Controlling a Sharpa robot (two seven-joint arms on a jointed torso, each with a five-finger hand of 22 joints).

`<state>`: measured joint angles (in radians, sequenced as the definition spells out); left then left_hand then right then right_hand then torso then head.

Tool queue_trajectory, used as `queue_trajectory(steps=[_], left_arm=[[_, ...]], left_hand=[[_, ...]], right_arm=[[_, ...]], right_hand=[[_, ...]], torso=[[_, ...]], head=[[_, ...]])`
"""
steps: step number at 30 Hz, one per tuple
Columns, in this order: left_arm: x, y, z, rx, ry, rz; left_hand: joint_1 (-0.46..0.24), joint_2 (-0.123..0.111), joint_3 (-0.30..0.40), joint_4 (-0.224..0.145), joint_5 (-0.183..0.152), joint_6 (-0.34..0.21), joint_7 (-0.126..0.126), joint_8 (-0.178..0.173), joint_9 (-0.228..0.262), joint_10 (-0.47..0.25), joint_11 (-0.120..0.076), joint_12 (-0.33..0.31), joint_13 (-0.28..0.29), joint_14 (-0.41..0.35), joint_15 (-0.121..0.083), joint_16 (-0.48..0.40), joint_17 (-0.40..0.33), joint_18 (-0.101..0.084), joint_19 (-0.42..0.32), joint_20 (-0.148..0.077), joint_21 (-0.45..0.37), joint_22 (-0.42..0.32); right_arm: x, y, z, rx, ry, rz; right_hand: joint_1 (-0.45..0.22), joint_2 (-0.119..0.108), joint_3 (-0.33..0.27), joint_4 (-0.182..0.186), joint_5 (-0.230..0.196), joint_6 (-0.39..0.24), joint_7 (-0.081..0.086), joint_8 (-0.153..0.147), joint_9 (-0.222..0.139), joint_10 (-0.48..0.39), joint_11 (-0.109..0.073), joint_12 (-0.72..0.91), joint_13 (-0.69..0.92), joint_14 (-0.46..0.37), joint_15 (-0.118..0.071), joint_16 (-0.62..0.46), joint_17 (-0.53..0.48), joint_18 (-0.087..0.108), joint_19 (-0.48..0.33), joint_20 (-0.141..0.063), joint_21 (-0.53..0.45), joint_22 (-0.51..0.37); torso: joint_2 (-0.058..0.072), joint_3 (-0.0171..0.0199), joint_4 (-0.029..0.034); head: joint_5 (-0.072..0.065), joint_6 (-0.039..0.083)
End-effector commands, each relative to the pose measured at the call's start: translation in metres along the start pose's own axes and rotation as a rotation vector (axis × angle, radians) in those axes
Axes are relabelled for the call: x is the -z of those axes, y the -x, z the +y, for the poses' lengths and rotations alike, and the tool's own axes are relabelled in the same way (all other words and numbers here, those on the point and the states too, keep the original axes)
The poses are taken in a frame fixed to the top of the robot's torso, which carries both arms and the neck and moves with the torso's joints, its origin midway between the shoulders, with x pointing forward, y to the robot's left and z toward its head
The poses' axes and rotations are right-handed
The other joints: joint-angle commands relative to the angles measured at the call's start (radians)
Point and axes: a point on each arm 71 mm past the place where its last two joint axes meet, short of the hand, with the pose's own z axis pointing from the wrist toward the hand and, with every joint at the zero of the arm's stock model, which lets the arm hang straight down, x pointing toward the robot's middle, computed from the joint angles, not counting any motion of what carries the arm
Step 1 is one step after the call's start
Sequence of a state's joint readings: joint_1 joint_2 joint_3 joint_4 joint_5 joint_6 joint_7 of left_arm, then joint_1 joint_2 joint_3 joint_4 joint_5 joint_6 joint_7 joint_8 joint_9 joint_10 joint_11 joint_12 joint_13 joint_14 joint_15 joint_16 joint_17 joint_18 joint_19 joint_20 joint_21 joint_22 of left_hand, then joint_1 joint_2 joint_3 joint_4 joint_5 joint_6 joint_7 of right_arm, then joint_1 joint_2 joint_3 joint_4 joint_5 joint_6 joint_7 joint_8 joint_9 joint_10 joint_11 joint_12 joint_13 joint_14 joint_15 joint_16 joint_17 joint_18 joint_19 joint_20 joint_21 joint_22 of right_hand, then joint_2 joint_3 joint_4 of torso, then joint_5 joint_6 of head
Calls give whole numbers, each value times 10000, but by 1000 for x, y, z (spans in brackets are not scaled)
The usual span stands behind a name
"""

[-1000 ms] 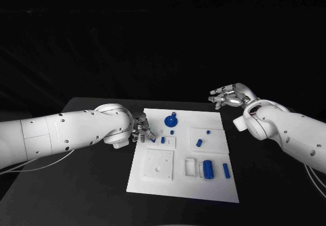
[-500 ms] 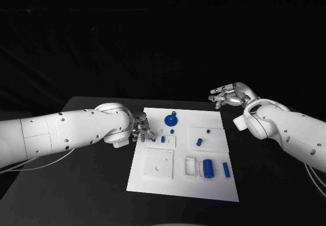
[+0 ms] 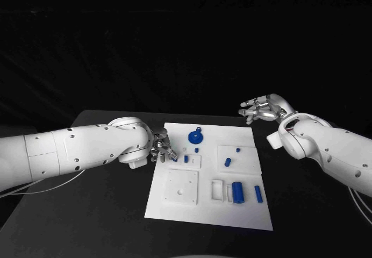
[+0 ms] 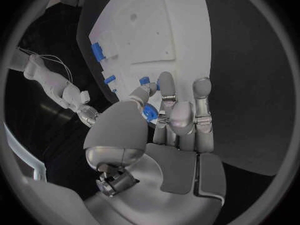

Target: Assemble the parts on the task board

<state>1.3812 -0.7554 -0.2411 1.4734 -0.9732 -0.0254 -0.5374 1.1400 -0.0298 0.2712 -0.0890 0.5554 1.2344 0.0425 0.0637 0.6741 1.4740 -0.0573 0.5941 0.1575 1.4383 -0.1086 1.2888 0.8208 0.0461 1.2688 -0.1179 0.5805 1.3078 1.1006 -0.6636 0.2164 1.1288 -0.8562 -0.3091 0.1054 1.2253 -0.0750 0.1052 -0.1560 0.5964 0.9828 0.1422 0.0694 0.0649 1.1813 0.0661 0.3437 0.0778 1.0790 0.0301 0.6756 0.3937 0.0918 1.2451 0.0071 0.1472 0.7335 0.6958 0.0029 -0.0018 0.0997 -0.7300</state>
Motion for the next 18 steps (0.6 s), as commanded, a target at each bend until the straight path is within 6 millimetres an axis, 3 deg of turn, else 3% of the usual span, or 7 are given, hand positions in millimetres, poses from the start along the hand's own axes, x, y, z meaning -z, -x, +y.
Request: queue_trajectory(steps=[1,18], left_arm=[[-1,-2,0,-97,47,213],[-5,-2,-2,7,187,316]], left_hand=[[44,63,1072,-1037,33,534,-489,31,12,429,-209,23,-16,5,-31,-24,-9,123,39,14,67,171],[2,75,1114,-1071,130,554,-499,33,114,429,-220,33,-13,12,-37,-3,27,102,38,-5,81,173]], right_arm=[[0,-1,1,24,97,130],[0,-2,1,23,92,132]], right_hand=[[-22,76,-13,-53,32,-28,10,-41,-10,63,-29,-23,-8,-63,-20,-6,-13,51,-70,-19,35,-9],[-22,76,-13,-53,32,-28,10,-41,-10,63,-29,-23,-8,-63,-20,-6,-13,51,-70,-19,35,-9]], torso=[[-2,8,-11],[1,-3,2]], head=[[7,-6],[-1,10]])
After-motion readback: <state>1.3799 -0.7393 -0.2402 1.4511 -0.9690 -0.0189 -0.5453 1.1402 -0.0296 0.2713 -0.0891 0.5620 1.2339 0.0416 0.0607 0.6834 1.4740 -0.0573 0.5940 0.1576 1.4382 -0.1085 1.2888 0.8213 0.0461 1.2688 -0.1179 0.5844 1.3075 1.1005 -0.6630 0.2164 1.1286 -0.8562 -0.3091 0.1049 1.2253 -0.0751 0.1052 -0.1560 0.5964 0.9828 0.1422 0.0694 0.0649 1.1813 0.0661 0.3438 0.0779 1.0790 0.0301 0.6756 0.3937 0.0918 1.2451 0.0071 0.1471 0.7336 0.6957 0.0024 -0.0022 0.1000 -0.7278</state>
